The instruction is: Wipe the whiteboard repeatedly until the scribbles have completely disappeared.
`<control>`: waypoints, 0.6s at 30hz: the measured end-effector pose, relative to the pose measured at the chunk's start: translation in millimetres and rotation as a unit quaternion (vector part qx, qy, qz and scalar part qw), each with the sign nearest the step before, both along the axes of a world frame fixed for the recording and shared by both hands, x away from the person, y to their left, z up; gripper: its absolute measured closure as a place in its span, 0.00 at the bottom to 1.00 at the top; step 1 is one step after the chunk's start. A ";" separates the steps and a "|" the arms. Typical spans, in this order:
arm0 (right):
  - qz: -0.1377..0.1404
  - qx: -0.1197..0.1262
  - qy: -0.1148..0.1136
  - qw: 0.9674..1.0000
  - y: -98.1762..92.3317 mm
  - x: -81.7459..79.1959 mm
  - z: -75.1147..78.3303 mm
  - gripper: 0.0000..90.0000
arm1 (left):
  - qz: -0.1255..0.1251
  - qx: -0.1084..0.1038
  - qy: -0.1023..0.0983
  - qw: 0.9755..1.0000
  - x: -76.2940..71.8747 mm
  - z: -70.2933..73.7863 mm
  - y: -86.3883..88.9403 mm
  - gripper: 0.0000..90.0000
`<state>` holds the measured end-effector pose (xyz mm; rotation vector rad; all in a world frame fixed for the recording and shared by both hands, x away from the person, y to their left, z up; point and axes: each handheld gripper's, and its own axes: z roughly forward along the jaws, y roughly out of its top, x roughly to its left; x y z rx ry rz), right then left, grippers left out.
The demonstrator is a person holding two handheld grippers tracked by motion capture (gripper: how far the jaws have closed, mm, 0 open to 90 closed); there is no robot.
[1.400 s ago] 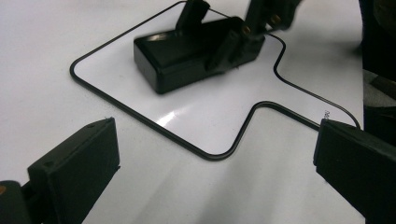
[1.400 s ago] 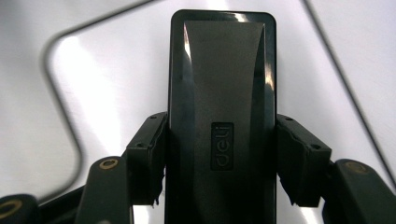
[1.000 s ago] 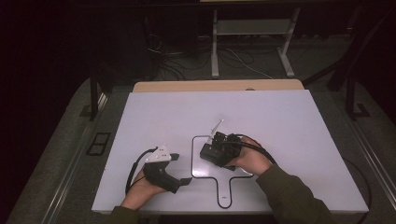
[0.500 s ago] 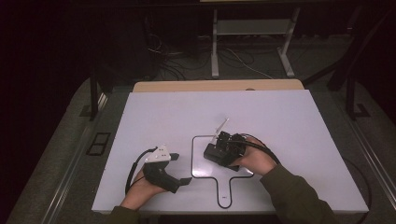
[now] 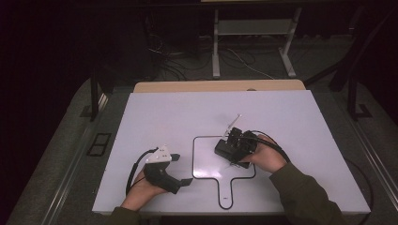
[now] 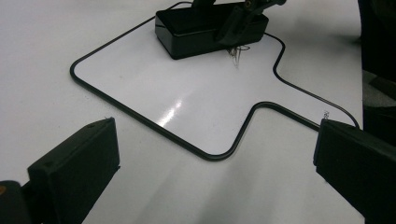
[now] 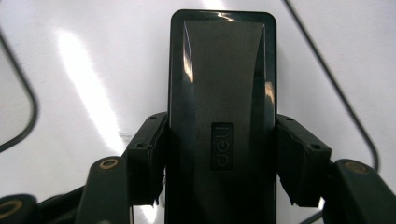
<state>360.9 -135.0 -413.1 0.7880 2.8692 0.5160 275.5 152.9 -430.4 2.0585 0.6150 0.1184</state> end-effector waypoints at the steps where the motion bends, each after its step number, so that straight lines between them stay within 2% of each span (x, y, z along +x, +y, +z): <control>1: 0.005 -0.001 0.000 1.000 1.0 -2.1 0.1 0.43 | 0.000 0.000 0.000 1.000 0.0 0.0 0.0 0.00; 9: 0.043 -0.006 0.001 0.999 9.5 -23.2 0.8 0.43 | 0.001 0.000 0.000 1.000 -0.2 0.0 -0.2 0.00; 12: 0.050 0.003 0.013 0.999 12.9 -30.7 1.0 0.43 | 0.001 -0.001 0.000 1.000 -0.2 0.0 -0.1 0.00; 16: 0.059 0.004 0.015 0.998 9.4 -30.3 1.0 0.43 | 0.002 -0.001 0.000 1.000 -0.2 0.1 -0.1 0.00; 17: 0.046 0.008 0.016 0.999 8.4 -29.3 0.7 0.43 | 0.001 -0.001 0.000 1.000 -0.2 0.1 0.0 0.00; 18: 0.045 0.004 0.011 0.999 5.5 -26.1 0.4 0.43 | 0.001 -0.001 0.000 1.000 -0.3 0.1 -0.1 0.00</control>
